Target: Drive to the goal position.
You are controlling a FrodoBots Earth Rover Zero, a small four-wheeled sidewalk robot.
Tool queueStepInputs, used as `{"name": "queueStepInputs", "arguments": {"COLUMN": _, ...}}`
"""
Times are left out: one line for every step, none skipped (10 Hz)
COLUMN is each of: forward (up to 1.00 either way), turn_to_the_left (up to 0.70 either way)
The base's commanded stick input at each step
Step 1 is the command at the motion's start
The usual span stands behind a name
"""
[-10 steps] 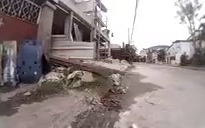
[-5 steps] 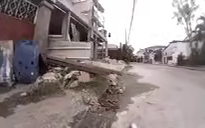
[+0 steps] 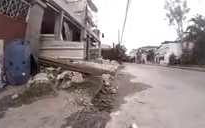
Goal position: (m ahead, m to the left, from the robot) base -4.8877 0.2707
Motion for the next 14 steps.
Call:
{"name": "queueStepInputs", "arguments": {"forward": 0.0, "turn_to_the_left": -0.45}}
{"name": "queueStepInputs", "arguments": {"forward": 0.0, "turn_to_the_left": -0.45}}
{"name": "queueStepInputs", "arguments": {"forward": 0.0, "turn_to_the_left": -0.45}}
{"name": "queueStepInputs", "arguments": {"forward": 0.0, "turn_to_the_left": -0.45}}
{"name": "queueStepInputs", "arguments": {"forward": 0.0, "turn_to_the_left": -0.45}}
{"name": "queueStepInputs", "arguments": {"forward": 0.0, "turn_to_the_left": -0.45}}
{"name": "queueStepInputs", "arguments": {"forward": 0.0, "turn_to_the_left": -0.45}}
{"name": "queueStepInputs", "arguments": {"forward": 0.0, "turn_to_the_left": -0.45}}
{"name": "queueStepInputs", "arguments": {"forward": 0.0, "turn_to_the_left": -0.45}}
{"name": "queueStepInputs", "arguments": {"forward": 0.0, "turn_to_the_left": -0.45}}
{"name": "queueStepInputs", "arguments": {"forward": 0.0, "turn_to_the_left": -0.45}}
{"name": "queueStepInputs", "arguments": {"forward": 0.0, "turn_to_the_left": -0.45}}
{"name": "queueStepInputs", "arguments": {"forward": 0.0, "turn_to_the_left": -0.45}}
{"name": "queueStepInputs", "arguments": {"forward": 0.0, "turn_to_the_left": -0.45}}
